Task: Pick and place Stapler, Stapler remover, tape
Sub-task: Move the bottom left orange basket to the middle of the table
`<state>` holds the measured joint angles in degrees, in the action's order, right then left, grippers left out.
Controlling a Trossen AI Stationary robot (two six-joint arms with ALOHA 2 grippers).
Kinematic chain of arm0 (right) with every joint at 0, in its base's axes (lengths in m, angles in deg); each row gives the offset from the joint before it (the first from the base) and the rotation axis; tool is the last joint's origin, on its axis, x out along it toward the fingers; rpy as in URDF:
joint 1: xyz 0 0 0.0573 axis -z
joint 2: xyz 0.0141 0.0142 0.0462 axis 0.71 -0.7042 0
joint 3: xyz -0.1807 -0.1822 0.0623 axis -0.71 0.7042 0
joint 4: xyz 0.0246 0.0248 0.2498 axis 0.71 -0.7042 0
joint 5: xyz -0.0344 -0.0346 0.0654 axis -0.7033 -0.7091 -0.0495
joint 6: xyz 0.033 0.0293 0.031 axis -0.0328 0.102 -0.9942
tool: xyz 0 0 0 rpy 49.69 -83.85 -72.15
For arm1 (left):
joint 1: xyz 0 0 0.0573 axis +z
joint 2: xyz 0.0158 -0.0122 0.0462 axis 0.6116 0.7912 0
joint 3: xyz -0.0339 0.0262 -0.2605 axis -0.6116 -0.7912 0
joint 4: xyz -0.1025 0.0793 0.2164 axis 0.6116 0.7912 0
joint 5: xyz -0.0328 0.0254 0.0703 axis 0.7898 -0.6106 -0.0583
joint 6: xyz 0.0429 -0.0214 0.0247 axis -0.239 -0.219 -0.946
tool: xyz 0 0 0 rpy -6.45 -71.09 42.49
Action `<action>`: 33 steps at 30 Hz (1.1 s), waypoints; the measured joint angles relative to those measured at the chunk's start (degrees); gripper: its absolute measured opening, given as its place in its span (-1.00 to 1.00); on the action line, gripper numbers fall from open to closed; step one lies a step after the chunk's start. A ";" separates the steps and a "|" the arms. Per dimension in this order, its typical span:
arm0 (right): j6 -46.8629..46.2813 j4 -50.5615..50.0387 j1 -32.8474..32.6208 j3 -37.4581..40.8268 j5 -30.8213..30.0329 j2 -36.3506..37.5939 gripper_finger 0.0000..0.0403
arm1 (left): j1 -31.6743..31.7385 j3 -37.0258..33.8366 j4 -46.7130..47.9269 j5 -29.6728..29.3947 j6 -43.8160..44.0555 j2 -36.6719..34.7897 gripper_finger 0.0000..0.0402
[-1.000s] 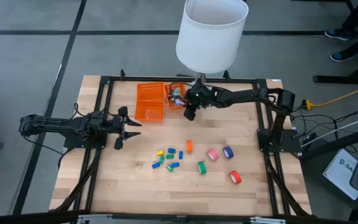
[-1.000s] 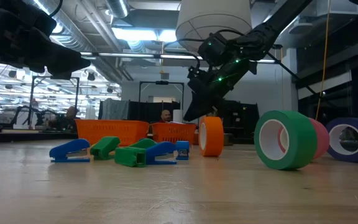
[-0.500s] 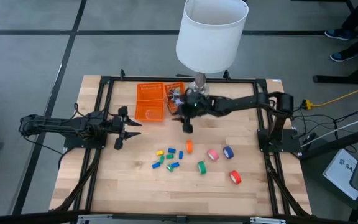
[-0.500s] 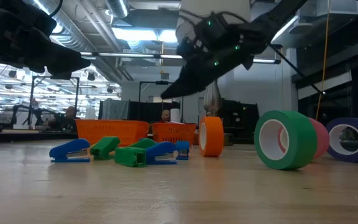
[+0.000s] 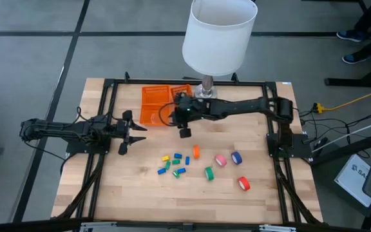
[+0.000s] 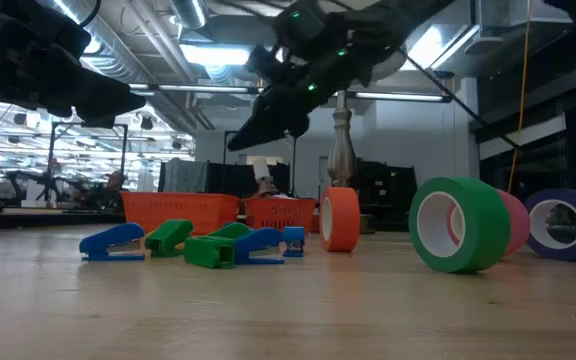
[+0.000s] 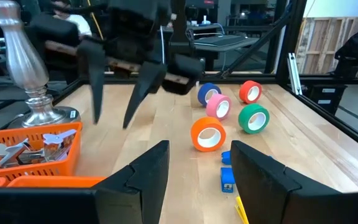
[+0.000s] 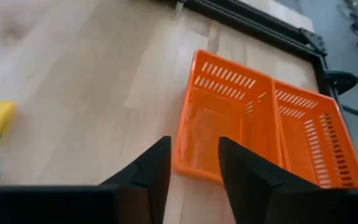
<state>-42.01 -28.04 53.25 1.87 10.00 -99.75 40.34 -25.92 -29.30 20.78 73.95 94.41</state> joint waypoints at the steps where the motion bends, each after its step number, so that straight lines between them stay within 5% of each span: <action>1: 0.00 -1.50 -0.04 -1.61 0.00 -1.29 -0.23 | 0.00 -0.01 -0.04 0.00 0.00 -0.01 -0.16; 10: -0.04 -2.93 -1.10 -10.05 -0.38 -10.68 0.13 | 0.00 0.01 -0.02 -0.02 0.00 -0.01 -0.16; 18: -0.04 -2.58 -1.60 -10.98 -4.51 -14.87 0.10 | 0.00 0.00 0.00 -0.02 0.00 0.01 -0.16; 24: 0.14 -3.20 -1.59 -10.98 -6.50 -14.99 -0.15 | 0.00 -0.01 0.00 -0.02 0.00 -0.01 -0.16; 33: -2.05 -6.48 -2.73 -11.01 -6.51 -14.57 -0.92 | 0.00 0.01 0.00 -0.02 0.00 0.01 -0.16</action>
<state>-44.05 -34.53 50.51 -9.14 3.49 -114.33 40.34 -25.91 -29.30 20.76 73.95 94.42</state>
